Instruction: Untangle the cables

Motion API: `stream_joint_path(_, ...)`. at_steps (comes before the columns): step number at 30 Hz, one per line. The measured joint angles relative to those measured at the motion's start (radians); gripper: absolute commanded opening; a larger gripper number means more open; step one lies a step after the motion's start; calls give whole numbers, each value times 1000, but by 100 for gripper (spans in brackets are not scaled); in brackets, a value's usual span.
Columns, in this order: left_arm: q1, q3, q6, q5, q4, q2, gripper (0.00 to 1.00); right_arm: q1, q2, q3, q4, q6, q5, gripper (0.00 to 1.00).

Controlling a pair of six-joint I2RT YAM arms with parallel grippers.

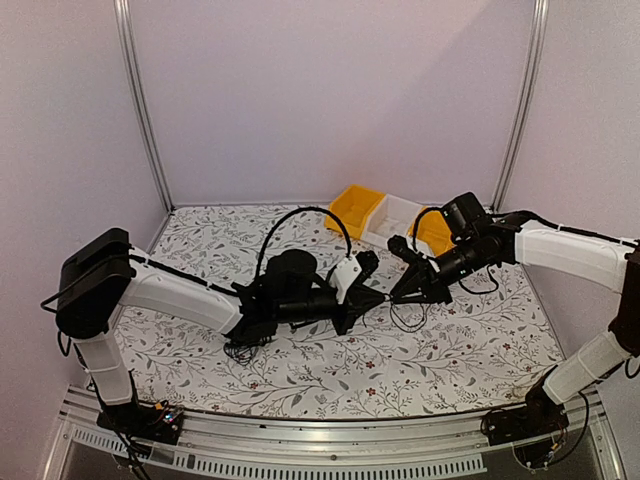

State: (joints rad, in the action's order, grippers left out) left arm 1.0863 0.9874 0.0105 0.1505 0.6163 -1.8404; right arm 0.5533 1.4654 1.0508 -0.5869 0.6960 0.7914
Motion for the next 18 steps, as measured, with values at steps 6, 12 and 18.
stream_joint_path(6,0,0,0,4,0,0,0,0,4,4,-11,9,18,12)
stream_joint_path(12,0,0,0,13,0,0,0,0,5,4,-18,13,30,9)
stream_joint_path(18,0,0,0,19,0,0,0,0,8,4,-21,22,35,0)
